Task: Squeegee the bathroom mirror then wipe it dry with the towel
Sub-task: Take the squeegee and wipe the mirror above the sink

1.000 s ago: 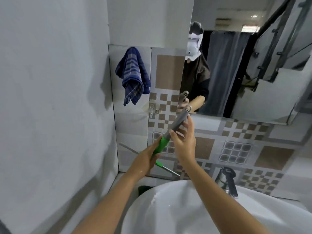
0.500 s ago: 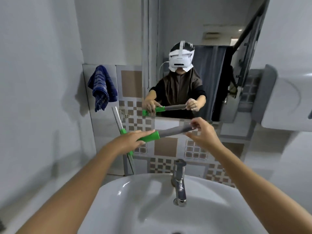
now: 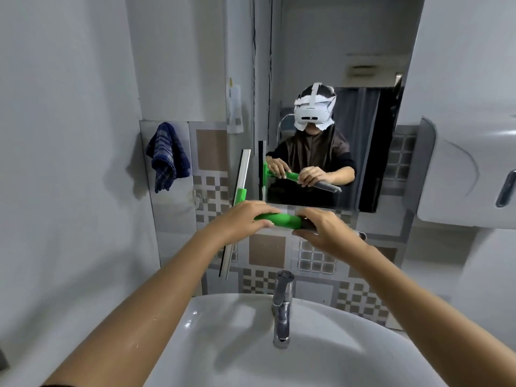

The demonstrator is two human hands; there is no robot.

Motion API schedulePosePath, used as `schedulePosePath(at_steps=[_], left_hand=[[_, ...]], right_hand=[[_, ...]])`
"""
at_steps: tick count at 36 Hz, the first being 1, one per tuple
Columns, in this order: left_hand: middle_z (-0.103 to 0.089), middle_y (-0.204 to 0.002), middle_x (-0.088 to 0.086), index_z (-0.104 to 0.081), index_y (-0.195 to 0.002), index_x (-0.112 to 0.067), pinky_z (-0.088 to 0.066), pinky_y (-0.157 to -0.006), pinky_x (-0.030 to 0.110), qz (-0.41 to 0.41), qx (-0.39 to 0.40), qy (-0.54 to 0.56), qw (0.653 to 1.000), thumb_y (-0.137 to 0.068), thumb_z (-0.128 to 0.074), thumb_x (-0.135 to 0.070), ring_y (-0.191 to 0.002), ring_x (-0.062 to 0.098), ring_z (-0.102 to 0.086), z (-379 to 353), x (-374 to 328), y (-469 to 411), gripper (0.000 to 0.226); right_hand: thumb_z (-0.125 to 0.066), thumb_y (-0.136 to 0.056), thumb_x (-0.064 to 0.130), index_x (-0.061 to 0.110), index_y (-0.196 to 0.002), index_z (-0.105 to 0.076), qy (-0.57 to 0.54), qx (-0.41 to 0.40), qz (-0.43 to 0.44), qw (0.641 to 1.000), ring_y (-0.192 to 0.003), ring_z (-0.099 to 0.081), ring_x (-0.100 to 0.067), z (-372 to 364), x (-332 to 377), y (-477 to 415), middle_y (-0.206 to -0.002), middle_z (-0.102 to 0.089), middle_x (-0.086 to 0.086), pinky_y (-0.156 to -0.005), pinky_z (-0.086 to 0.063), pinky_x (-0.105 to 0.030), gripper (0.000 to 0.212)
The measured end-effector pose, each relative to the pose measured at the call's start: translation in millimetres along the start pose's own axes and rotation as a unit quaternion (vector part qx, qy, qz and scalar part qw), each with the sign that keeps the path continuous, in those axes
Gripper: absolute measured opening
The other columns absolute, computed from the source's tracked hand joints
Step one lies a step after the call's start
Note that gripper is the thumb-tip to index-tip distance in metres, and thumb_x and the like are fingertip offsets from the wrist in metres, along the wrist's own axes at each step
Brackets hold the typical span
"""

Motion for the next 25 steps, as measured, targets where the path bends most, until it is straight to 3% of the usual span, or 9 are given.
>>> schedulePosePath(at_steps=[6,10,15,18,21,23,25], left_hand=[[-0.061,-0.114,-0.004,-0.054,-0.127,-0.022,-0.044,-0.090,0.027,-0.051,-0.050,-0.006,0.997,-0.091,-0.056,-0.025,-0.100,0.007,-0.054,43.5,-1.1,-36.0,0.036],[-0.061,-0.108,-0.005,-0.058,-0.122,-0.019,-0.041,-0.083,0.017,-0.081,-0.121,-0.026,0.989,-0.090,-0.057,-0.027,-0.094,0.005,-0.054,83.8,-2.1,-62.3,0.033],[-0.050,-0.135,0.003,-0.053,-0.126,-0.013,-0.030,-0.109,0.027,-0.092,-0.227,-0.030,0.969,-0.091,-0.055,-0.017,-0.124,0.009,-0.042,148.0,7.2,-99.1,0.035],[-0.040,-0.135,-0.009,-0.046,-0.133,-0.013,-0.020,-0.103,0.004,-0.066,-0.316,0.012,0.946,-0.094,-0.051,-0.017,-0.125,0.000,-0.034,177.0,19.7,-110.8,0.040],[-0.039,-0.124,-0.018,-0.042,-0.133,-0.010,-0.027,-0.080,-0.010,-0.026,-0.356,0.092,0.930,-0.097,-0.045,-0.012,-0.101,-0.024,-0.041,178.1,39.0,-116.3,0.037],[-0.040,-0.128,-0.015,-0.038,-0.135,-0.003,-0.033,-0.082,-0.007,-0.018,-0.353,0.103,0.930,-0.097,-0.042,-0.007,-0.101,-0.031,-0.041,163.2,53.1,-121.6,0.038],[-0.026,-0.151,0.002,-0.026,-0.143,-0.008,-0.032,-0.106,0.015,-0.004,-0.353,0.072,0.933,-0.097,-0.043,-0.016,-0.133,-0.008,-0.028,145.5,66.5,-131.1,0.050]], right_hand=[[-0.053,-0.089,0.041,0.019,-0.116,-0.050,0.101,-0.031,0.032,0.994,-0.089,-0.060,-0.023,49.3,0.7,-35.0,-0.108,-0.063,0.003,-0.061,-0.038,-0.031,0.035],[-0.052,-0.089,0.043,0.019,-0.118,-0.052,0.182,-0.074,0.059,0.979,-0.095,-0.061,-0.025,94.5,3.1,-68.9,-0.112,-0.064,0.003,-0.063,-0.049,-0.038,0.038],[-0.053,-0.089,0.040,0.018,-0.125,-0.051,0.255,-0.134,0.084,0.954,-0.092,-0.062,-0.031,158.8,8.6,-119.0,-0.116,-0.063,-0.001,-0.061,-0.048,-0.036,0.042],[-0.052,-0.090,0.038,0.022,-0.127,-0.048,0.270,-0.149,0.089,0.947,-0.087,-0.062,-0.025,194.4,13.1,-150.7,-0.116,-0.062,0.004,-0.056,-0.033,-0.028,0.041],[-0.051,-0.091,0.037,0.025,-0.121,-0.049,0.268,-0.147,0.065,0.950,-0.078,-0.055,-0.017,225.5,13.4,-177.8,-0.104,-0.062,0.006,-0.055,-0.033,-0.029,0.032],[-0.051,-0.091,0.038,0.028,-0.120,-0.049,0.271,-0.154,0.058,0.948,-0.078,-0.053,-0.016,243.2,13.7,-193.0,-0.102,-0.062,0.006,-0.054,-0.032,-0.027,0.030],[-0.050,-0.091,0.037,0.031,-0.125,-0.047,0.284,-0.162,0.061,0.943,-0.086,-0.057,-0.020,256.9,15.0,-208.7,-0.107,-0.062,0.005,-0.059,-0.035,-0.028,0.035]])
Point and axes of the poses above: each hand's wrist, its own y-axis away from the middle knuckle, its own z-axis out of the back of the hand, x = y × z, the point moved 5 cm from there along -y, towards the middle knuckle
